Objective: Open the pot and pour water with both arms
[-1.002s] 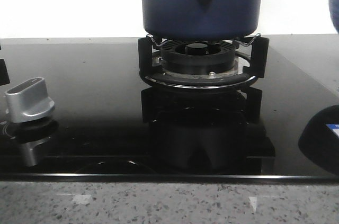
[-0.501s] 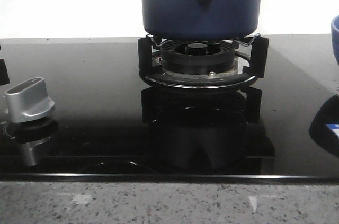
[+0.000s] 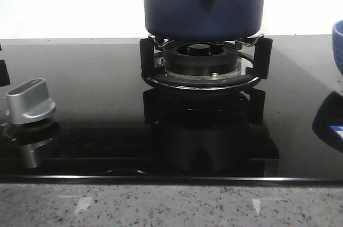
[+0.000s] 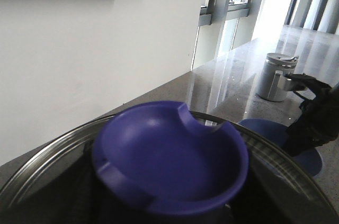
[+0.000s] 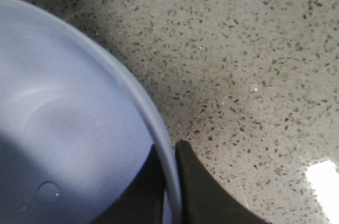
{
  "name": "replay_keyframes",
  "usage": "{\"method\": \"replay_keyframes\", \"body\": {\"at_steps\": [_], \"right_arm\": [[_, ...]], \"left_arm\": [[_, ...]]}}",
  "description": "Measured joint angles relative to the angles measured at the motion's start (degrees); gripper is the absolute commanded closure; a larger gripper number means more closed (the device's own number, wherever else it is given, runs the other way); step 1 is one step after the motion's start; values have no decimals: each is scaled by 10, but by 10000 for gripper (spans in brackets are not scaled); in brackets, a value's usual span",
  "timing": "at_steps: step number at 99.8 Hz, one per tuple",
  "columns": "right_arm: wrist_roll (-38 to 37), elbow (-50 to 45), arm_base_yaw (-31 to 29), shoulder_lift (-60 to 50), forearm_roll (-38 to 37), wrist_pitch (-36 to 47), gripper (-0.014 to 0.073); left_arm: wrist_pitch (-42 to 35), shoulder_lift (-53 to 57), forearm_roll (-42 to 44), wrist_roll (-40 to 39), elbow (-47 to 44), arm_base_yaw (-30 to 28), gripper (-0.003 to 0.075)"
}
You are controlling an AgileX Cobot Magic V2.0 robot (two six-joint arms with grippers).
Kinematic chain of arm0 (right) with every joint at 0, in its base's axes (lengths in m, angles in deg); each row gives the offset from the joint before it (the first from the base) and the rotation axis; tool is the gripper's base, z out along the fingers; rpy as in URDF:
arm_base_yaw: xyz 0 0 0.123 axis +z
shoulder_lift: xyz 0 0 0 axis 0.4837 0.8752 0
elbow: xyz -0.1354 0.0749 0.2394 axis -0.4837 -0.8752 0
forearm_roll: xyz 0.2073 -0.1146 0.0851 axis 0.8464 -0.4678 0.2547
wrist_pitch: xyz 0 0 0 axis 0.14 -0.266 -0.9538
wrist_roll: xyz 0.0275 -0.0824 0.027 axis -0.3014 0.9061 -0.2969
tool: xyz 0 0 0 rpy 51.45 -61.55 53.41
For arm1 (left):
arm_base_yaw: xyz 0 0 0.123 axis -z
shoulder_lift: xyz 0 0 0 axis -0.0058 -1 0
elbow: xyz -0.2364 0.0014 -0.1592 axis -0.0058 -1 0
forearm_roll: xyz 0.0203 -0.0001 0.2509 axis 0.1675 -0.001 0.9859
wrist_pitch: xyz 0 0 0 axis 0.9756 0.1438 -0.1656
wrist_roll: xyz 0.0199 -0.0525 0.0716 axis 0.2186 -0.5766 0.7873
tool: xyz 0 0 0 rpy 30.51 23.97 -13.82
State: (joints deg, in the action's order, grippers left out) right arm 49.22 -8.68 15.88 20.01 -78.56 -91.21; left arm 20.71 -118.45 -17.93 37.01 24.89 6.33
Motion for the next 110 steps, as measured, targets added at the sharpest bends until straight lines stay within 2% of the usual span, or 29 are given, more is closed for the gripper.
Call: {"method": "replay_keyframes", "body": {"at_steps": [11,18,44,54,78,90,97,101,104,110], "right_arm": [[0,0,0,0,1,0,640],[0,0,0,0,1,0,582],[0,1,0,4,-1,-1,174],[0,14,0,-9,-1,1,118],[0,53,0,-73,-2,12,120],[0,64,0,-113,2,19,182],[0,67,0,-136,11,25,267],[0,69,0,-150,17,27,344],[0,69,0,-159,21,28,409],[3,69,2,-175,25,28,592]], "left_arm": [[3,-1,0,1,12,0,468],[6,-3,0,1,21,0,468],[0,-6,0,32,32,22,468],[-18,-6,0,63,32,44,468],[-104,-8,-1,128,32,101,468],[-122,-27,-2,141,49,121,468],[-126,-49,-4,141,67,130,468],[-126,-64,-4,141,81,134,468],[-127,-75,-4,139,90,138,468],[-128,-99,-4,129,113,143,468]]}}
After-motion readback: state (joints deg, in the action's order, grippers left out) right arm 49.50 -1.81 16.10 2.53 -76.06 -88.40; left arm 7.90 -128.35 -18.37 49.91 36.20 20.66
